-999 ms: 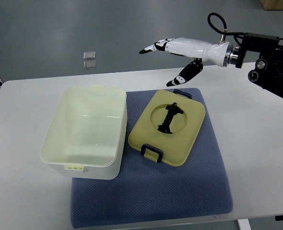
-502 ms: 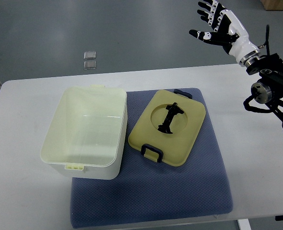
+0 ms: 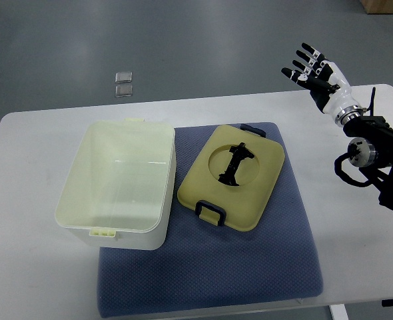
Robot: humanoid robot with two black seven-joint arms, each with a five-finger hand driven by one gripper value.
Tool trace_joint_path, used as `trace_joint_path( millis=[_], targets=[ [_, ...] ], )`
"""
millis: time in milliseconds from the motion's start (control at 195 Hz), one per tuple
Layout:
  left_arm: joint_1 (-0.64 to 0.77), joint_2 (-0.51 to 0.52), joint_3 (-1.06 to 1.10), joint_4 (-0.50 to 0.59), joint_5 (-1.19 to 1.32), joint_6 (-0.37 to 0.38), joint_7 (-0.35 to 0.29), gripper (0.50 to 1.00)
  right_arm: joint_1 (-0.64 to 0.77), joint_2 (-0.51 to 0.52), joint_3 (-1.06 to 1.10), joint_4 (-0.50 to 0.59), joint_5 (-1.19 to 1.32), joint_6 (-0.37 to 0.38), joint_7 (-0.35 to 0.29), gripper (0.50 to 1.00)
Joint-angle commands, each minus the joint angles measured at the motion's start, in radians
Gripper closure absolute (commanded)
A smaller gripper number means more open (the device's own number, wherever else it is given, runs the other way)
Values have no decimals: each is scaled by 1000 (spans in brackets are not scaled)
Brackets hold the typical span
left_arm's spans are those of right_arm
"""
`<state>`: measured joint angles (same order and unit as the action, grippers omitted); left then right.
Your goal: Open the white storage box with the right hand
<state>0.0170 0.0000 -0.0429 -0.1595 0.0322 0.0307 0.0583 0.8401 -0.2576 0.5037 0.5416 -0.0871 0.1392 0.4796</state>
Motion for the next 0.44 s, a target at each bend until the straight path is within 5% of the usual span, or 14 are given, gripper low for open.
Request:
trace_joint_path(
  millis=[0, 430],
  targets=[
    [0, 0, 0, 0, 0, 0, 0, 500, -12, 11, 4, -8, -2, -6, 5, 570],
    [0, 0, 0, 0, 0, 0, 0, 500, -45, 49, 6, -26, -11, -43, 13, 570]
  ],
)
